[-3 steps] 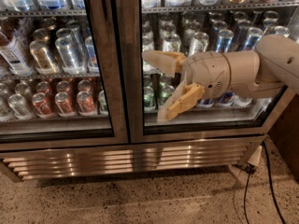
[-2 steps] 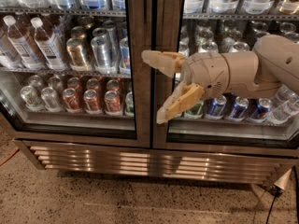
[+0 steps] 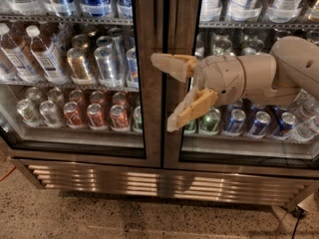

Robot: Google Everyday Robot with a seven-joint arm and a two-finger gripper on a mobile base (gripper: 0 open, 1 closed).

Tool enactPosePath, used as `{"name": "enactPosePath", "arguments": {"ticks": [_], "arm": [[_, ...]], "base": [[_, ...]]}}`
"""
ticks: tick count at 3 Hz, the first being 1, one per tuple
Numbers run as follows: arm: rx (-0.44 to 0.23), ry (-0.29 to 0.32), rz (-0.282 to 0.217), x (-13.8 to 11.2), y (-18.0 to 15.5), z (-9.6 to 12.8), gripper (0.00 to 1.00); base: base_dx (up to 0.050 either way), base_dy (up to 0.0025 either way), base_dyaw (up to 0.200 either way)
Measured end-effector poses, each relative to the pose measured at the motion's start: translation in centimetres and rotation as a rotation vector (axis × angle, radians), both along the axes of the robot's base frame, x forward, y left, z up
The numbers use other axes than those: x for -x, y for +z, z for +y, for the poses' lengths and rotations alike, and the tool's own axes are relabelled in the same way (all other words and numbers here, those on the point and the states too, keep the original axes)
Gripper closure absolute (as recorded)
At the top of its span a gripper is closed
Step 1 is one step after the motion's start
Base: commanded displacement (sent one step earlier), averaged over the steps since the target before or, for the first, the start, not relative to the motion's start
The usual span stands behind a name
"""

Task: Open left fridge door

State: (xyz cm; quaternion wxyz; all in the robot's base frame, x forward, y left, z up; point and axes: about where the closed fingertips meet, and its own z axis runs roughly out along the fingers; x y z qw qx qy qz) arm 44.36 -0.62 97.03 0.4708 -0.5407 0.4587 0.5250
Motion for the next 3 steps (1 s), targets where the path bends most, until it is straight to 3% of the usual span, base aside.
{"name": "enactPosePath", "arguments": {"ticks": [1, 2, 3], "arm": [[-0.026, -0.032, -0.069, 0.57, 4.54, -0.26, 0.0], [-0.026, -0.031, -0.068, 0.59, 4.56, -0.2, 0.0], [0.011, -0.112, -0.071, 0.31, 4.4, 0.27, 0.0]], "base": [[0.0, 0.0, 0.0], [0.0, 0.0, 0.0], [0.0, 0.0, 0.0]]}}
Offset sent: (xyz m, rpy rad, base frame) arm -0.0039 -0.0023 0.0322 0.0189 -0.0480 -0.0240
